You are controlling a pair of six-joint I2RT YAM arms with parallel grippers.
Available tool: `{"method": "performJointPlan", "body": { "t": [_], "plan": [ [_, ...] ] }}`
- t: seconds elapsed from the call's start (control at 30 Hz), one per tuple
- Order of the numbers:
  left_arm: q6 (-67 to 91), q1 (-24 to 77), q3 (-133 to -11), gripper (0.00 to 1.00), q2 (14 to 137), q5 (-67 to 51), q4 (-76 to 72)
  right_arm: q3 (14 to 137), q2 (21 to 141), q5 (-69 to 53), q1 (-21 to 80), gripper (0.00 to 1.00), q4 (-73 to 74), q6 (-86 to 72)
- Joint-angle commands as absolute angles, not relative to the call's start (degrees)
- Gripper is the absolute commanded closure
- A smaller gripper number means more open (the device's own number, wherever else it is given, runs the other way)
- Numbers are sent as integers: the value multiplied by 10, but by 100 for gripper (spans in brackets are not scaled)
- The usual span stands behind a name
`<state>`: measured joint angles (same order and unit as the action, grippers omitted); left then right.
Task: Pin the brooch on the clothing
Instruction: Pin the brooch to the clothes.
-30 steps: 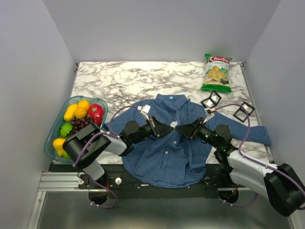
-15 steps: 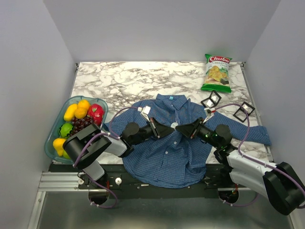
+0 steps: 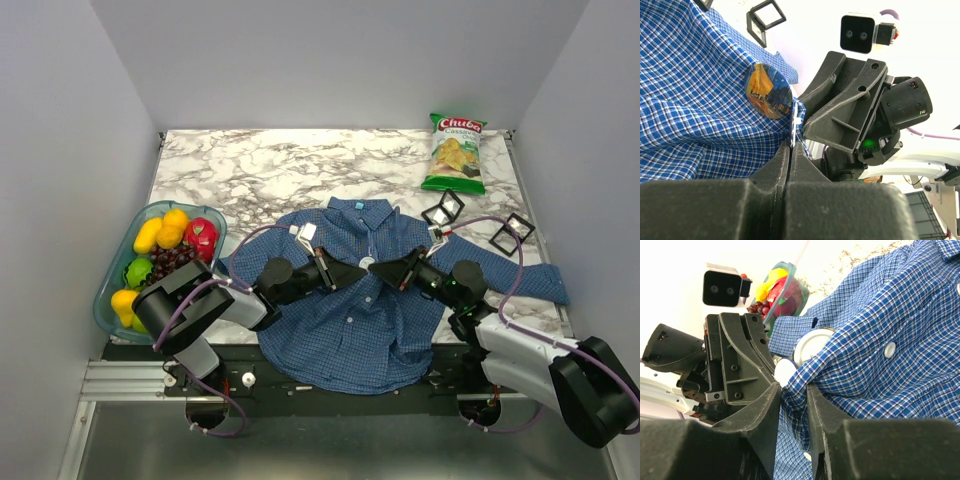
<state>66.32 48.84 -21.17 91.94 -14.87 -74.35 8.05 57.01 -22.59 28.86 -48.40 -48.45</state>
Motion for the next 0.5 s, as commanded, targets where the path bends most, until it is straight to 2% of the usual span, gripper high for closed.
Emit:
{"method": "performJointPlan", "body": {
  "t": [0.0, 0.47],
  "plan": [
    [658, 499, -211, 100, 917, -145, -761, 80, 579, -241, 287, 66, -517, -484],
    [652, 508, -228, 100, 922, -150, -748, 95, 612, -258, 287, 70, -507, -481]
  ]
}}
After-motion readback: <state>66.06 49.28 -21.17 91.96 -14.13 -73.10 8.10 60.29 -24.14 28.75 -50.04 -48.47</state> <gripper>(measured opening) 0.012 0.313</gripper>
